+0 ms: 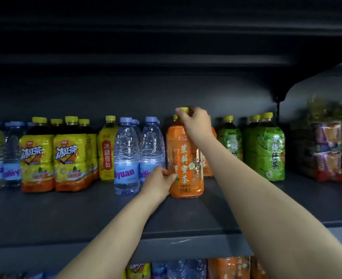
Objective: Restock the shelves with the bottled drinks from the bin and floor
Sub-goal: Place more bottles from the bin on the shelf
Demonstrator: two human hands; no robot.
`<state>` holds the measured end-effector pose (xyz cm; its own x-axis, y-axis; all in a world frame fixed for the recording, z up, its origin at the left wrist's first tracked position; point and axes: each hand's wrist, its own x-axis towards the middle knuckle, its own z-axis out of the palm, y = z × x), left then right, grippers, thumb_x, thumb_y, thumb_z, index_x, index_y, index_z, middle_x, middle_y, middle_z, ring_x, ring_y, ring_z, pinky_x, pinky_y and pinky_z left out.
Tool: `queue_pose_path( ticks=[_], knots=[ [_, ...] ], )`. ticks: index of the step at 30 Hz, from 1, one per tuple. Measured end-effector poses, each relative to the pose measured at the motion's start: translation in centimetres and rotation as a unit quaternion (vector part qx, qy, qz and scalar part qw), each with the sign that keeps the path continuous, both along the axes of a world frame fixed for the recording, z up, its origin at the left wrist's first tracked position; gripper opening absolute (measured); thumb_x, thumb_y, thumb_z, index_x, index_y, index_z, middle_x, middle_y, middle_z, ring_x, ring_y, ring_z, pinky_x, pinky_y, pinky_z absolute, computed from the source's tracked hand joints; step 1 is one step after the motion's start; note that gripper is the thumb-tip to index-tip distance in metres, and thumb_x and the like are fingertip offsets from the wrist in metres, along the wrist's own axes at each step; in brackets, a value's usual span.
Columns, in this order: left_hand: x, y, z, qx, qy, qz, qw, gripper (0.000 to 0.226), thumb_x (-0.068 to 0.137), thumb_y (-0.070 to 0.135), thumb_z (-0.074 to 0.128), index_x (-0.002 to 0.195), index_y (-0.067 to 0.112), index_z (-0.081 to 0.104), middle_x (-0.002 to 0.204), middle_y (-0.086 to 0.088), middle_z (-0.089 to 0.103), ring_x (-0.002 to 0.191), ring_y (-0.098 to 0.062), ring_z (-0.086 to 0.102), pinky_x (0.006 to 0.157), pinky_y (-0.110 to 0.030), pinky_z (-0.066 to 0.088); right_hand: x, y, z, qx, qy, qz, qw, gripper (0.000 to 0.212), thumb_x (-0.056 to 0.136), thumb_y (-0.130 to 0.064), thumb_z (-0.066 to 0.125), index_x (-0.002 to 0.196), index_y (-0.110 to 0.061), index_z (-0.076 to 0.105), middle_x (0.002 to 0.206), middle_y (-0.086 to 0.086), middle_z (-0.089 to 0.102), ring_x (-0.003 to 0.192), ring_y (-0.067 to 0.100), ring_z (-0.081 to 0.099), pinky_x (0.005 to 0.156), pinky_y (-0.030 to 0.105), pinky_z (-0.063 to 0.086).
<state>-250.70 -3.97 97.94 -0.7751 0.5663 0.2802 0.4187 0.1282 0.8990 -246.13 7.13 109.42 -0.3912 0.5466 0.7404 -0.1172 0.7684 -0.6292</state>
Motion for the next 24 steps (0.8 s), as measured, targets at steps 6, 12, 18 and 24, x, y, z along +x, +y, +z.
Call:
queue_pose_path(
  ticks=[6,12,18,24],
  knots=[
    [-0.2,-0.3,-0.2,-0.018,0.014,0.001,1.000,0.036,0.090,0.022,0.059,0.120,0.007,0.046,0.112,-0.006,0.055,0.108,-0.025,0.058,0.091,-0.045,0.052,-0.3,0.0,-1.5,-0.040,0.035,0.025,0.998,0.044,0.091,-0.038,0.057,0.121,-0.006,0.058,0.118,0.008,0.065,0.109,0.019,0.059,0.076,0.016,0.036],
    [0.1,-0.9,0.1,0.007,0.045,0.040,0.998,0.029,0.089,0.021,0.062,0.110,0.003,0.058,0.098,-0.005,0.060,0.088,-0.020,0.061,0.086,-0.039,0.055,1.2,0.2,-2.6,-0.003,-0.049,0.045,0.998,0.061,0.088,-0.043,0.059,0.137,-0.011,0.043,0.131,0.006,0.056,0.119,0.021,0.053,0.084,0.020,0.038],
    [0.2,-1.4,0.1,-0.005,0.057,0.034,0.998,0.027,0.086,0.028,0.065,0.105,0.010,0.057,0.091,0.004,0.057,0.093,-0.019,0.060,0.090,-0.041,0.053,3.3,1.0,-4.2,-0.054,-0.141,0.114,0.982,0.096,0.073,-0.029,0.079,0.148,-0.019,0.020,0.141,0.006,0.044,0.125,0.023,0.048,0.098,0.040,0.048],
    [0.4,-1.8,0.0,-0.034,0.079,0.032,0.996,0.029,0.085,0.031,0.066,0.104,0.014,0.053,0.104,-0.001,0.057,0.104,-0.020,0.058,0.093,-0.043,0.050,4.3,0.7,-5.8,-0.041,-0.180,0.079,0.980,0.106,0.071,-0.019,0.081,0.150,-0.021,0.010,0.146,0.004,0.039,0.131,0.024,0.043,0.104,0.043,0.043]
  ],
)
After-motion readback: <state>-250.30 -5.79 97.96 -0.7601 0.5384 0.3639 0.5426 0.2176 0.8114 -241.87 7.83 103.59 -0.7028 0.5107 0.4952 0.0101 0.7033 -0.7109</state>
